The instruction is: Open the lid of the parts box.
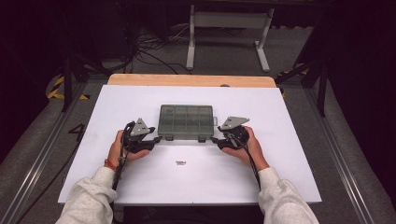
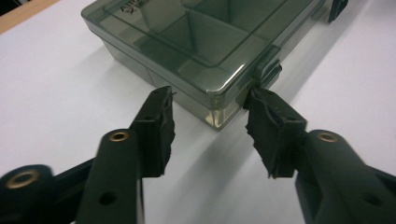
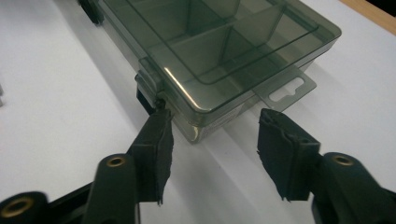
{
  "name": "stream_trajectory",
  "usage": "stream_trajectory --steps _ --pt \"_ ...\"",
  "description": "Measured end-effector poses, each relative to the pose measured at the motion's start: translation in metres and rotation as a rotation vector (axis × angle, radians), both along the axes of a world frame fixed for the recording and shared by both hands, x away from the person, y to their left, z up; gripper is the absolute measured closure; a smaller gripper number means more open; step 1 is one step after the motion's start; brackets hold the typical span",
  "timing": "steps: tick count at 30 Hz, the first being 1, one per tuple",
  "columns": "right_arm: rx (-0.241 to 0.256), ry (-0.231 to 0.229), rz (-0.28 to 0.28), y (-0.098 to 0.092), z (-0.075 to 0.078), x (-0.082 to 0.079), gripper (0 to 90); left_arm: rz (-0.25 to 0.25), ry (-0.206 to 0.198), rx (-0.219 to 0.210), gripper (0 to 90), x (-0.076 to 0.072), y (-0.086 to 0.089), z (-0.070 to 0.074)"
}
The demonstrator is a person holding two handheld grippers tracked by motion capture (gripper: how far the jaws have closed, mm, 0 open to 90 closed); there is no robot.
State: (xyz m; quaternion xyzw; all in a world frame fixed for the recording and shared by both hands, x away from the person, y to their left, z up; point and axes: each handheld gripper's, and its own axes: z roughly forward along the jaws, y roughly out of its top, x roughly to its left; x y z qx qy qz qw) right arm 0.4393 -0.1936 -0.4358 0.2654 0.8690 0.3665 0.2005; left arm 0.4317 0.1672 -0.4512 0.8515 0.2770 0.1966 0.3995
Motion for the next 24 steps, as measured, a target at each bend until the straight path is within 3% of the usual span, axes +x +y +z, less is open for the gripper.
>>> stream_trajectory --steps 3,6,12,24 --pt "0.002 0.019 0.034 0.0032 -0.0025 -0.0014 57.6 0.008 0.003 0.007 61.1 -0.0003 0.0007 -0.0001" --pt "-0.012 0.008 0.025 0.0048 -0.0028 -0.0026 61.3 0.005 0.006 0.012 66.9 0.0003 0.0012 -0.0002" --pt "0.012 0.023 0.015 0.0013 -0.0023 -0.002 70.5 -0.004 0.004 0.026 71.2 0.0001 -0.0007 -0.0005" --pt "0.014 0.031 0.017 0.0008 -0.0035 -0.0007 68.1 0.001 0.015 0.022 71.3 0.0016 -0.0007 -0.0023"
